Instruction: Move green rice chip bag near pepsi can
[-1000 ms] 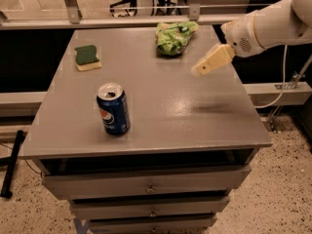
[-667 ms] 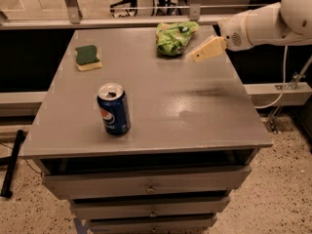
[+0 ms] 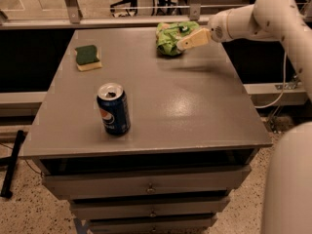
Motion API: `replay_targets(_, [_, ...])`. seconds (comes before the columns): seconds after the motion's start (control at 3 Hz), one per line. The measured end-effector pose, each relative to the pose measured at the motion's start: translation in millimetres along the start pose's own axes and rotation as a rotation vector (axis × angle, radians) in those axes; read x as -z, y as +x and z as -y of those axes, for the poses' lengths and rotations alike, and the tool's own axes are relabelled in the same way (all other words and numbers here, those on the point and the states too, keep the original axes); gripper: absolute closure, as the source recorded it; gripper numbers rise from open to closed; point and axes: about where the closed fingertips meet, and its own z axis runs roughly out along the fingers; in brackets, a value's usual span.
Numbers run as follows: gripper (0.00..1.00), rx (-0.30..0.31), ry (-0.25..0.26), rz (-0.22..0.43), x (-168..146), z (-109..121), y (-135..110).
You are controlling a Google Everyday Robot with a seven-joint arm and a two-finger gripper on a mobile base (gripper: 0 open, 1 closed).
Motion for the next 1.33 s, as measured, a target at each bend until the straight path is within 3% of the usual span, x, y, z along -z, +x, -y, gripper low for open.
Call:
replay_targets(0.33, [0.0,-0.005,0.011,-0.003,-38,12,-4])
replay_targets(0.67, [0.17,-0.016,0.007,-0.013,-61,12,-5])
replay_targets(1.33, [0.64,-0.025,-0.019,-0.004,-71,-3,-14])
